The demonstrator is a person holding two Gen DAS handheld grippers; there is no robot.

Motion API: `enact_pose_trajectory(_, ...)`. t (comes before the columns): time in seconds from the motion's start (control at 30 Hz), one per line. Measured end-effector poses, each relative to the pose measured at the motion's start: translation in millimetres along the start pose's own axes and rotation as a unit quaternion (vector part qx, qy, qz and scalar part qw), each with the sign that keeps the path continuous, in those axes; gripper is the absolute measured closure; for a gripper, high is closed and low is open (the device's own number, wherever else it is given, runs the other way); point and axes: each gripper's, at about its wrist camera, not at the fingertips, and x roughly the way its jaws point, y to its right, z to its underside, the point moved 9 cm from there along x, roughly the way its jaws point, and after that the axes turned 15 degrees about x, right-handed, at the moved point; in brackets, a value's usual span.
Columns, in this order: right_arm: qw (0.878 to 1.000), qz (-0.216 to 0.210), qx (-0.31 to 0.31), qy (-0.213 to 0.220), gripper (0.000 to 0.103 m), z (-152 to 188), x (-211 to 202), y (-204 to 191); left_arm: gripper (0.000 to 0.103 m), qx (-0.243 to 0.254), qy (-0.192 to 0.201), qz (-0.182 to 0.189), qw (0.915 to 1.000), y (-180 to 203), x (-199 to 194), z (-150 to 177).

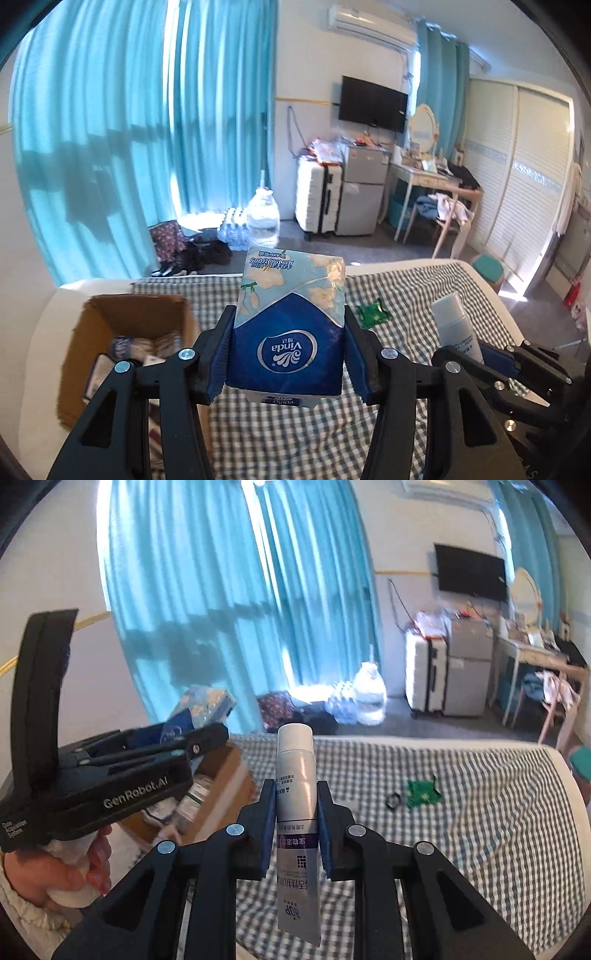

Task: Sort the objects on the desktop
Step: 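Carry the tissue box and toothpaste tube into the cardboard box and open both tools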

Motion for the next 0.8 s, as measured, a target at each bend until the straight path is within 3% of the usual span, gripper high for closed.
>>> enact_pose_trajectory(0.2, 0.999, -0.035, -0.037, 0.004, 0.083, 3, 4, -56, 0.049, -0.025, 0.006, -0.028, 0.9993, -47, -23, 12)
enact_pose_trajectory(0.4, 0.996, -0.066, -0.056, -0.019, 0.083, 18, 29, -103, 0.049, -0.047, -0.006, -0.056, 0.9973, -99, -32, 39)
enact_pose_trajectory(0.8, 0.99, -0.105, -0.047, -0.078, 0.083, 51, 103, -145, 0.049, -0.105, -0.071, -0.086, 0.9882, -182, 10, 115)
